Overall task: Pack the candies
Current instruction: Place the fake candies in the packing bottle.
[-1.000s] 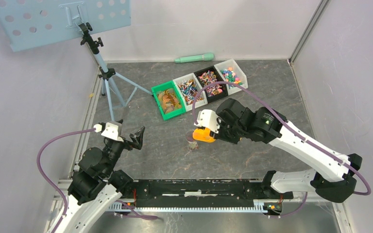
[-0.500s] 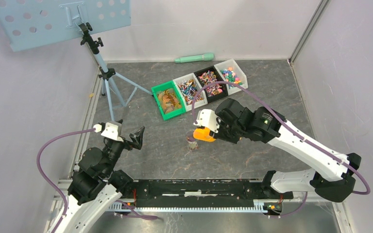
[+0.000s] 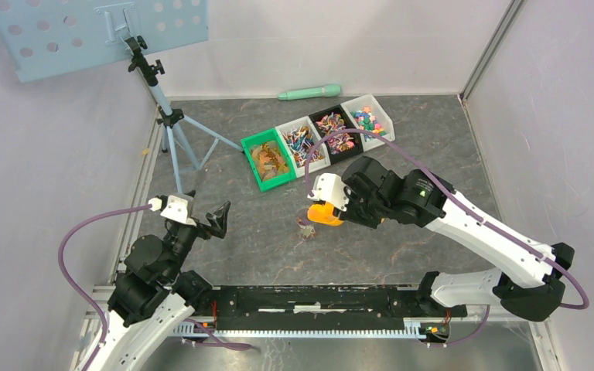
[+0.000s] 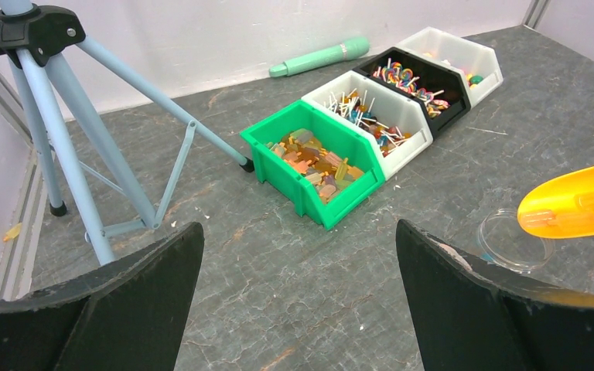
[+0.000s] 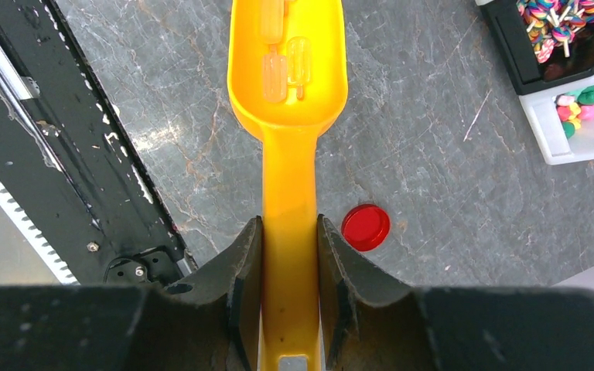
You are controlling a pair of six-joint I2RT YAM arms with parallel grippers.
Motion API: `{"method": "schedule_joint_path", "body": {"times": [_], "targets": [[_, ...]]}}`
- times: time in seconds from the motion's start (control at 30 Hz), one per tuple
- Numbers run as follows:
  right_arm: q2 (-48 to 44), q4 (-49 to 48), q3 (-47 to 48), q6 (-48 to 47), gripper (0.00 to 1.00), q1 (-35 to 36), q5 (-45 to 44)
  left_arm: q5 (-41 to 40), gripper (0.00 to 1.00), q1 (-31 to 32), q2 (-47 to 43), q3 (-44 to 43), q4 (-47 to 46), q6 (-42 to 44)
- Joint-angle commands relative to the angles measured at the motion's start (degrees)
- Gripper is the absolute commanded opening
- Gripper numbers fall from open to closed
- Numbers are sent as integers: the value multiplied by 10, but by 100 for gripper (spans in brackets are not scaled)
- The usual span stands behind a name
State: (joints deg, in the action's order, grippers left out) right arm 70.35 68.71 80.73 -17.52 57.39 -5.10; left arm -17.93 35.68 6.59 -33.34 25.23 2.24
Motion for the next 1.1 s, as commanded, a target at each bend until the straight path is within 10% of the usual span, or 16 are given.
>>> {"method": "schedule_joint_path", "body": {"times": [0.0, 1.07], "targets": [[1, 0, 34, 10, 0, 4, -4, 4, 100, -3, -5, 3, -19, 23], [-1, -12, 10, 42, 0, 13, -16, 10, 100, -3, -6, 4, -19, 26]]}}
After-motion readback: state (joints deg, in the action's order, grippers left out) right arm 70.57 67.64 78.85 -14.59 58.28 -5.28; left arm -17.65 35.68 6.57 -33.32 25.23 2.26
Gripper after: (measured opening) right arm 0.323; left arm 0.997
